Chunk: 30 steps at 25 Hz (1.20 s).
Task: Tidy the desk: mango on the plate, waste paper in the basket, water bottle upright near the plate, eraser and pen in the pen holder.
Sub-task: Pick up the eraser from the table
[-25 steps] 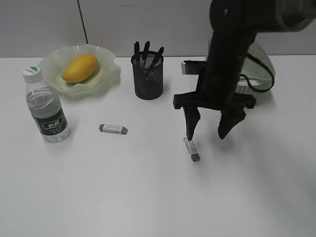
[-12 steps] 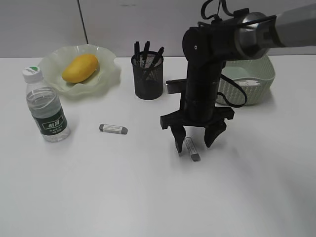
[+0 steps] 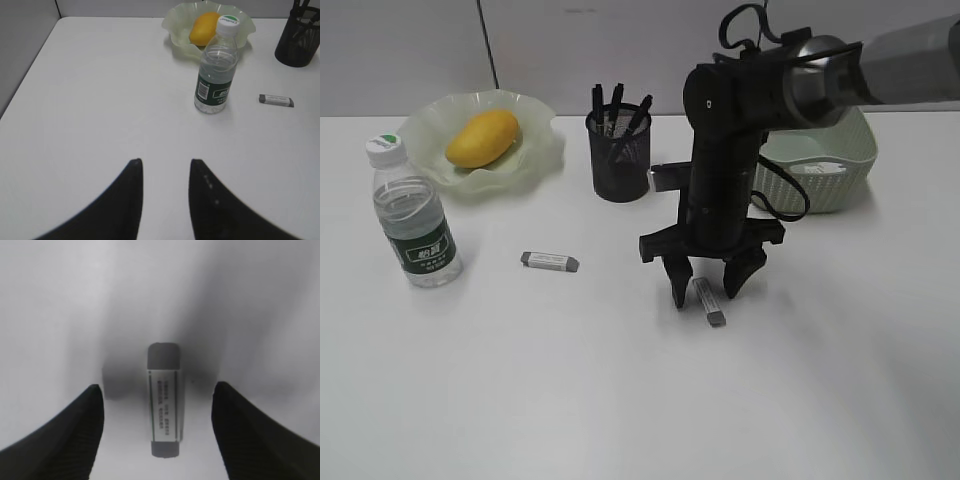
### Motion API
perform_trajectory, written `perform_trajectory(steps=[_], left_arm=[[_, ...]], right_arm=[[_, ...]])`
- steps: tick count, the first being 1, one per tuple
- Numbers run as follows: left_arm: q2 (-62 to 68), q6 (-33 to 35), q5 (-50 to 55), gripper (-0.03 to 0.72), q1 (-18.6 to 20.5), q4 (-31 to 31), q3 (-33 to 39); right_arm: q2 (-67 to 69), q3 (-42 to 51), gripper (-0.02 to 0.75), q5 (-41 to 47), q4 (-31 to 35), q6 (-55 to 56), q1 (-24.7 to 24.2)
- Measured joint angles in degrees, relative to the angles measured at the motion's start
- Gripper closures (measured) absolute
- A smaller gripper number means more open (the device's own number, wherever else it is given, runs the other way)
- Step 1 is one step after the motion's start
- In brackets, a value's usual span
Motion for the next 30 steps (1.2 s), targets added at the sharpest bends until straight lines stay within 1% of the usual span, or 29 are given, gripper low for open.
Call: perform_trajectory(steps=[4, 7, 9, 15, 18, 19, 26, 30], left_arm=[[0.0, 0.0, 0.0, 0.442, 0.0, 0.0, 0.0], [0.0, 0.0, 0.0, 0.442, 0.0, 0.0, 0.0], [0.0, 0.0, 0.0, 0.442, 0.0, 0.0, 0.0], [0.0, 0.0, 0.0, 0.442, 0.0, 0.0, 0.0], [0.0, 0.0, 0.0, 0.442, 0.0, 0.0, 0.0], [0.0, 0.0, 0.0, 0.442, 0.0, 0.0, 0.0], [0.0, 0.0, 0.0, 0.442, 0.0, 0.0, 0.0], [0.0, 0.0, -0.01, 0.442, 0.0, 0.0, 0.0]], right_arm=[[1.04, 0.0, 0.212, 0.06, 0.6, 0.0, 0.0], [1.04, 0.0, 0.247, 0.06, 0.6, -0.05, 0.0], [1.04, 0.0, 0.29, 0.06, 0.6, -0.05, 0.0], [1.78, -0.15, 0.473, 2.6, 0.6, -0.05, 0.0], [1.78, -0.15, 0.551, 3.13, 0.6, -0.05, 0.0], [1.78, -0.15, 0.566, 3.18, 0.6, -0.05, 0.0], [1.12, -0.17, 0.566, 3.18, 0.6, -1.2, 0.0], [-2.84, -0.69, 0.566, 2.9, 1.44, -2.43, 0.0]])
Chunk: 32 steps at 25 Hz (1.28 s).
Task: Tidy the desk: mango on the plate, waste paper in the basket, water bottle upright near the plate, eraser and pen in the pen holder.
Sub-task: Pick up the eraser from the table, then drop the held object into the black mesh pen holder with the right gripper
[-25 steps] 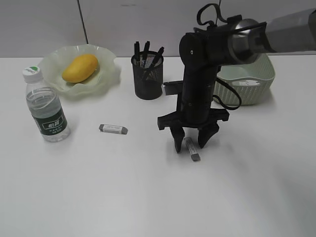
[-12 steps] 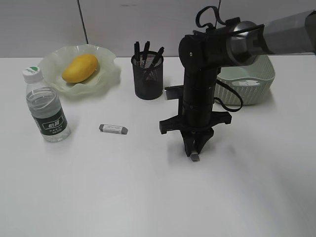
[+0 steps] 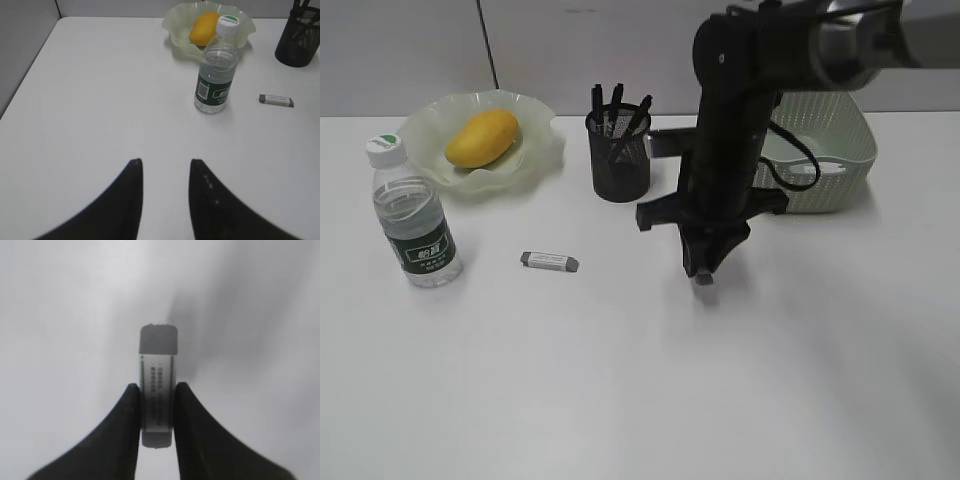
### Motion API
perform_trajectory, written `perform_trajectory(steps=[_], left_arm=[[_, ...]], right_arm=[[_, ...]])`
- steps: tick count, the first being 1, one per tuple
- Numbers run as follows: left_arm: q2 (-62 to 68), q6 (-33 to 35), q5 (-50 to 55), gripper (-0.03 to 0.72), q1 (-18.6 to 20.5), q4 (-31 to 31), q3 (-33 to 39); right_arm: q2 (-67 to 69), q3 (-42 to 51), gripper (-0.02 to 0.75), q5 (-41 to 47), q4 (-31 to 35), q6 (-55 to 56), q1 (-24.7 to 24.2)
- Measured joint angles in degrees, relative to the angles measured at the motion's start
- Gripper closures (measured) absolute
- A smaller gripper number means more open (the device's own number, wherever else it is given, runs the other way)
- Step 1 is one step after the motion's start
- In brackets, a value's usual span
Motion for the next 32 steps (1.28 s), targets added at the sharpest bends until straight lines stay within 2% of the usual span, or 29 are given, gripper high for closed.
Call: perform_trajectory(steps=[3, 6, 11, 19, 27, 32], left_arm=[[0.0, 0.0, 0.0, 0.442, 0.0, 0.0, 0.0], [0.0, 0.0, 0.0, 0.442, 0.0, 0.0, 0.0], [0.0, 0.0, -0.05, 0.442, 0.0, 0.0, 0.0], [0.0, 0.0, -0.05, 0.442, 0.0, 0.0, 0.0], [0.0, 0.0, -0.05, 0.442, 0.0, 0.0, 0.0], [0.0, 0.0, -0.05, 0.442, 0.0, 0.0, 0.0]], right_arm=[[-4.27, -0.25, 0.566, -1.52, 1.53, -1.34, 0.0], [-8.62, -0.26, 0.566, -7.28, 2.9, -3.9, 0.0], [-12.23, -0.37, 0.566, -23.72, 5.04, -7.75, 0.0], [-9.55, -0.37, 0.567, -47.52, 5.13, -8.81, 0.0], [-2.65, -0.32, 0.567, -61.36, -0.35, -10.58, 0.0], [0.93, -0.88, 0.566, -66.97, -2.64, -10.75, 0.0]])
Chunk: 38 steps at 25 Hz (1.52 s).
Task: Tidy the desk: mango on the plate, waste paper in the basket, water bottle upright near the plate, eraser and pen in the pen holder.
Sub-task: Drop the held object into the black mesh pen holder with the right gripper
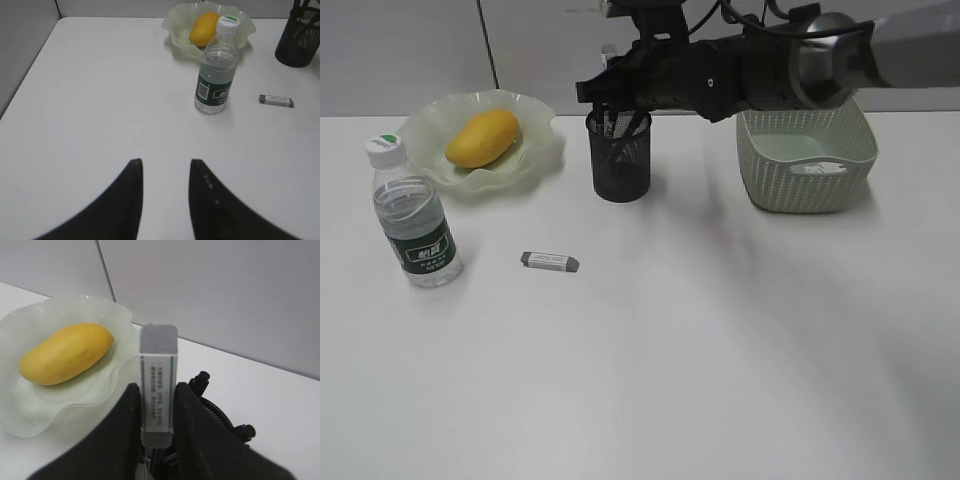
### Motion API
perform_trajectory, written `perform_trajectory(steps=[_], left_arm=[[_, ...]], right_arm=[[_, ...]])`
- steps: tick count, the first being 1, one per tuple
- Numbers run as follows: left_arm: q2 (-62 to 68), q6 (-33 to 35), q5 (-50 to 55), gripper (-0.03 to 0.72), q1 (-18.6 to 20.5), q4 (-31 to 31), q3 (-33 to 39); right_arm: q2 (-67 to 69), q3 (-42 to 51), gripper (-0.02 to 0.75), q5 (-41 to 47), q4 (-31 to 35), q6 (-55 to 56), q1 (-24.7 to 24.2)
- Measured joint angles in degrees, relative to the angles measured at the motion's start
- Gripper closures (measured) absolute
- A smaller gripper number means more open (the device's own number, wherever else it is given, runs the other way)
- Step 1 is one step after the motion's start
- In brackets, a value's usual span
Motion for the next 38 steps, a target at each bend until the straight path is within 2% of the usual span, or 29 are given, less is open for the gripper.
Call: perform_trajectory(steps=[8, 19, 21, 26, 28, 34, 38], left_arm=[[0.0, 0.0, -0.01, 0.442, 0.0, 0.0, 0.0], [0.0, 0.0, -0.01, 0.442, 0.0, 0.0, 0.0], [0.0, 0.0, -0.01, 0.442, 0.0, 0.0, 0.0], [0.0, 0.0, -0.01, 0.442, 0.0, 0.0, 0.0], [0.0, 0.0, -0.01, 0.442, 0.0, 0.0, 0.0], [0.0, 0.0, -0.01, 0.442, 0.0, 0.0, 0.0], [0.0, 0.0, -0.01, 0.442, 0.0, 0.0, 0.0]], right_arm=[[4.46, -3.47, 0.567, -1.25, -0.24, -0.17, 0.0], [5.57, -3.49, 0.56, -0.87, -0.25, -0.23, 0.0], [5.57, -3.49, 0.529, -0.43, -0.25, -0.3, 0.0], [5.57, -3.49, 0.348, 0.19, -0.25, -0.3, 0.0], [5.5, -3.49, 0.307, 0.57, -0.25, -0.3, 0.0], [1.25, -3.49, 0.279, 5.68, -0.19, -0.35, 0.0], [-4.23, -3.49, 0.281, 13.48, 0.34, -0.24, 0.0]])
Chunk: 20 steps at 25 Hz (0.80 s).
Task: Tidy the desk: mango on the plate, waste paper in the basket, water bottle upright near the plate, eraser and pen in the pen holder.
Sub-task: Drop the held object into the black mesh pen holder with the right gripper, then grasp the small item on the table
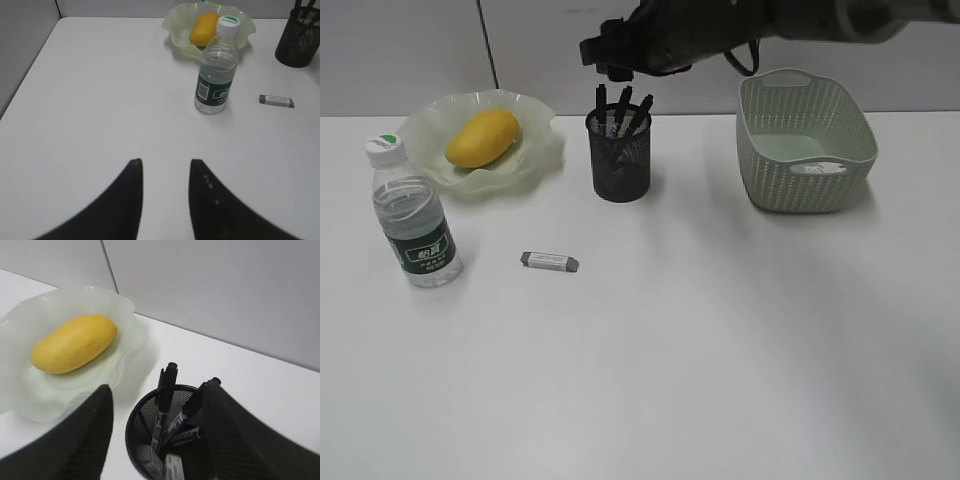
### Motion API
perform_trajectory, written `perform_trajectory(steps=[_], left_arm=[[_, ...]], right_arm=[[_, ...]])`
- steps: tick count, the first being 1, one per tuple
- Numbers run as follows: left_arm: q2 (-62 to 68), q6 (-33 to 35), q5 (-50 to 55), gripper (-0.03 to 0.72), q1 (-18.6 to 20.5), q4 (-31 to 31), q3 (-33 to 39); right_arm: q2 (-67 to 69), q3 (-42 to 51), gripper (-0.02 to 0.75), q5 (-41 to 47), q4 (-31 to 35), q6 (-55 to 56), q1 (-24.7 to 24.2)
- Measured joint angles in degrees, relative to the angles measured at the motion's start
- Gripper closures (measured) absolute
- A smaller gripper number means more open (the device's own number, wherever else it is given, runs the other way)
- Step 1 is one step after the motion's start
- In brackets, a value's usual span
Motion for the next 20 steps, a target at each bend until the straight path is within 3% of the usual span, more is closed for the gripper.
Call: perform_trajectory(steps=[7, 12, 20], left_arm=[[0.0, 0.0, 0.0, 0.442, 0.0, 0.0, 0.0], [0.0, 0.0, 0.0, 0.442, 0.0, 0.0, 0.0], [0.0, 0.0, 0.0, 0.442, 0.0, 0.0, 0.0]], right_arm=[[-9.11, -0.02, 0.3, 21.08, 2.24, 0.05, 0.0], [-14.11, -0.06, 0.301, 29.06, 2.55, 2.1, -1.43], [-16.26, -0.08, 0.312, 45.87, -1.87, 5.2, -13.09]])
